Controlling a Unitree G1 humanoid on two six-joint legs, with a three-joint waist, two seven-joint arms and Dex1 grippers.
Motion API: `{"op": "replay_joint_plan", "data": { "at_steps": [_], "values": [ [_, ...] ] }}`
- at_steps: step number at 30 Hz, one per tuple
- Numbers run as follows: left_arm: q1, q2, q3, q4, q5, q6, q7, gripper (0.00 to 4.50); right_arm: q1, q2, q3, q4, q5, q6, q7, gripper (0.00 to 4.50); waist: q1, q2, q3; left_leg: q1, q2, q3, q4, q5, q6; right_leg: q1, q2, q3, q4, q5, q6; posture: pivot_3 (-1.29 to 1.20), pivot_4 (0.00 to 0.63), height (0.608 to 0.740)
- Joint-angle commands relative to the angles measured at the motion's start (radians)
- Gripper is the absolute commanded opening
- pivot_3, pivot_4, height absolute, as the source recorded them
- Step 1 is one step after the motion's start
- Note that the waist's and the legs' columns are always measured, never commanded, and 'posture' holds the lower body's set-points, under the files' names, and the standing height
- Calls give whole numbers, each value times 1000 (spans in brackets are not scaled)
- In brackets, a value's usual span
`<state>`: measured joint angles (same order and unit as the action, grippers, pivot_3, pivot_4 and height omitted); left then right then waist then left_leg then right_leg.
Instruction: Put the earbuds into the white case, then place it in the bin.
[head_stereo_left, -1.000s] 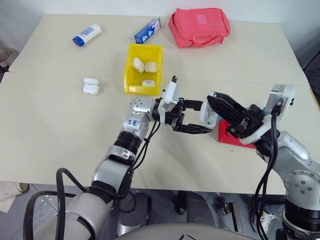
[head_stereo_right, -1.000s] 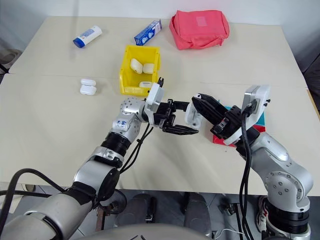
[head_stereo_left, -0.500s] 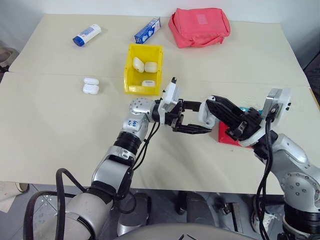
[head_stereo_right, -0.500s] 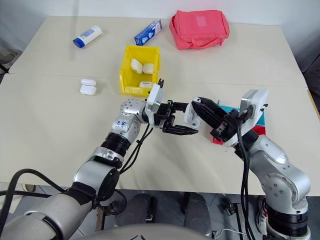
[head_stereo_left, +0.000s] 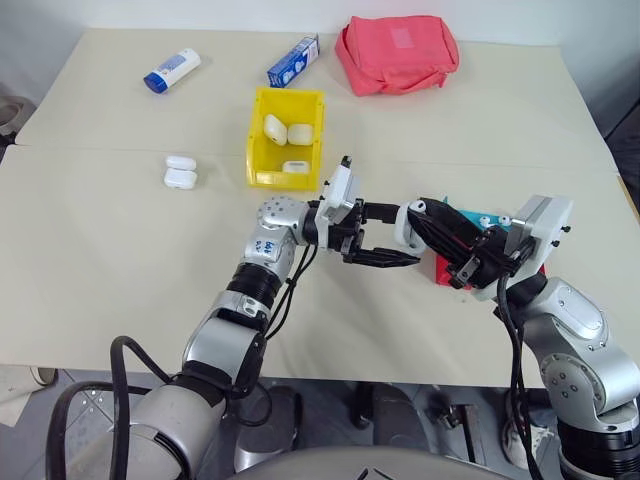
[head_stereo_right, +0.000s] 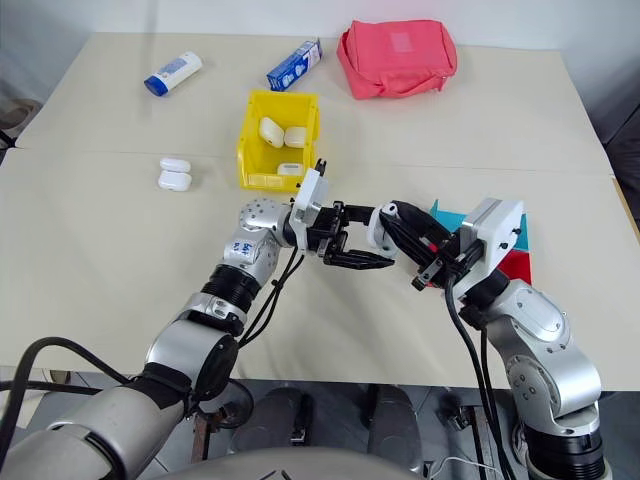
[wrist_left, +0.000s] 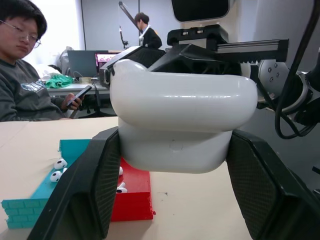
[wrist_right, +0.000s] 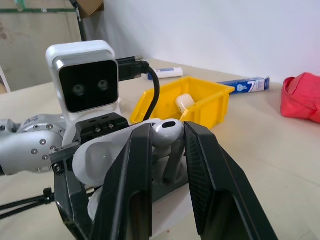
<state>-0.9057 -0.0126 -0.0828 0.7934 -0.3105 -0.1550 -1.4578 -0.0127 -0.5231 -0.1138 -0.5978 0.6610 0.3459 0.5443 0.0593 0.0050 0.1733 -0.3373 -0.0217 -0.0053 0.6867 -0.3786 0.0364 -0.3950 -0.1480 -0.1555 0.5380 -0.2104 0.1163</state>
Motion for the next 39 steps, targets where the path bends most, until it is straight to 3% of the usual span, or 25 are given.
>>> {"op": "replay_joint_plan", "data": {
  "at_steps": [1, 14, 24, 39],
  "values": [
    [-63, -22, 28, -56, -41, -34, 2, 2797, 47, -26, 62, 16, -31, 48, 37, 601, -2, 0, 0, 0, 0, 0, 0, 0, 0, 0, 0, 0, 0, 0, 0, 0, 150, 740],
    [-70, 1, 47, -40, -29, -54, -2, 2797, 93, -93, 37, -41, 20, 110, 43, 601, -5, 0, 0, 0, 0, 0, -1, 0, 0, 0, 0, 0, -1, 0, 0, 0, 150, 740],
    [-82, 3, 48, -33, -31, -55, 2, 2797, 45, -79, 31, -42, 39, 113, 29, 601, -4, 0, 0, 0, 0, 0, -1, 0, 0, 0, 0, 0, -2, 0, 0, 0, 150, 740],
    [-84, 16, 48, -2, -13, -46, 4, 2797, -2, -108, -80, -141, 151, 187, -44, 601, -4, 0, 0, -1, 1, -1, -1, -1, 0, 0, 0, -1, -3, 0, 0, 0, 150, 740]
  ]
}}
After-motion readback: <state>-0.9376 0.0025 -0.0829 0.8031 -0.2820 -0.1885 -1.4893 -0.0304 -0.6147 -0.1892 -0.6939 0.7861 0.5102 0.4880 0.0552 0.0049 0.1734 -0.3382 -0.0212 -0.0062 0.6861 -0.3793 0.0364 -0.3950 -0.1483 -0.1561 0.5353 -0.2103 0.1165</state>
